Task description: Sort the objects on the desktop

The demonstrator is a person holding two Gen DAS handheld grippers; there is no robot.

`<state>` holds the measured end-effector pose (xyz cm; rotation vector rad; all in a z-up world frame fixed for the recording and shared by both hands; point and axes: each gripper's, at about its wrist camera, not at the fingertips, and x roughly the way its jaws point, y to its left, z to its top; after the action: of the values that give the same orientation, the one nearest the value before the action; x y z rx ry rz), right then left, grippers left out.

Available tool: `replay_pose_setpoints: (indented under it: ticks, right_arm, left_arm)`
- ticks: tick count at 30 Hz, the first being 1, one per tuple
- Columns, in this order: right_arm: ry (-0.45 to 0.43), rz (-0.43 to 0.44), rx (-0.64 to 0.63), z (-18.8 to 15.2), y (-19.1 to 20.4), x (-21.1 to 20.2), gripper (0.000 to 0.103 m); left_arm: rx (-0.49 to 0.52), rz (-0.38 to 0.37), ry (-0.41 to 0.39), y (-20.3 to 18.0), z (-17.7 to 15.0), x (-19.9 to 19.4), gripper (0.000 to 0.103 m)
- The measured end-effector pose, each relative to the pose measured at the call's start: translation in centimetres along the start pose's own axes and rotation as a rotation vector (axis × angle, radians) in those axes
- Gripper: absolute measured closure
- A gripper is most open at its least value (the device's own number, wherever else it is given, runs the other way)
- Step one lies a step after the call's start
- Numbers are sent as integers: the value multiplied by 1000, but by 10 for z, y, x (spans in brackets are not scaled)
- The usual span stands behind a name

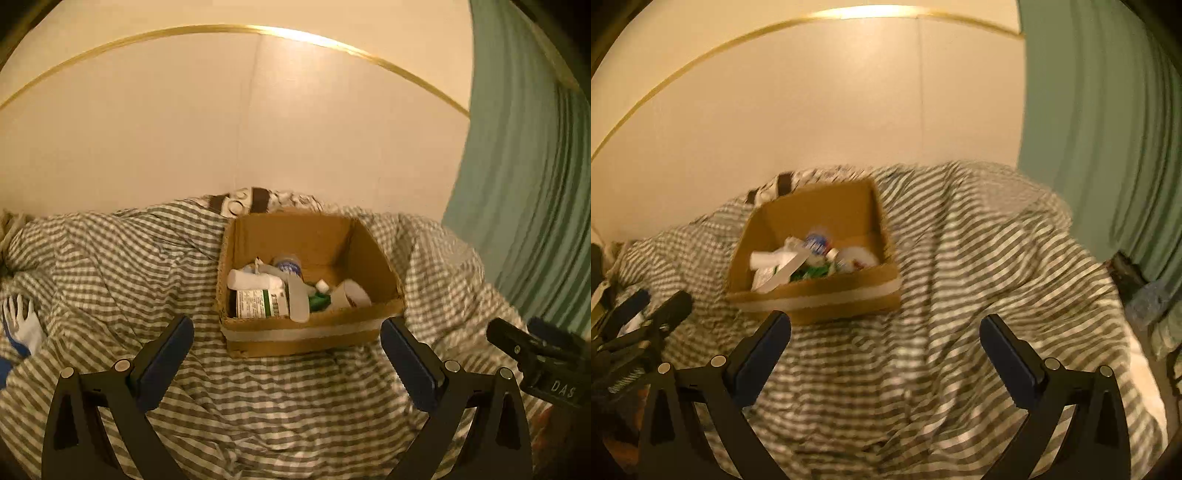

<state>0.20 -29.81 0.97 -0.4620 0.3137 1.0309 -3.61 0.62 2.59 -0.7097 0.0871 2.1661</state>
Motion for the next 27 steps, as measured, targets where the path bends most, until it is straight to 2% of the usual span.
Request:
replay_pose_setpoints:
  ticks: [4,7,13,20,25,27]
  right_arm:
    - [-65,-19,11,4,-2,-9,0]
    - [-114,-47,0,6,-1,-14,0]
    - [-119,-76,24,5,-5,-10,0]
    - [-117,-93,6,2,-4,-8,0]
    - [-114,-122,-32,-2,2,-4,0]
    - [-110,-113,-30,-2,2,-3,0]
  left_arm:
    - [29,90,-95,-5,0,-7,0]
    - [111,14,-86,-12,-1,-9,0]
    - [234,45,-99,-34,-8,-8,0]
    - [195,49,-59,-28,-11,0,0]
    - [210,79,-87,-28,-13,0,0]
    - [223,63,-80,-28,-13,0,0]
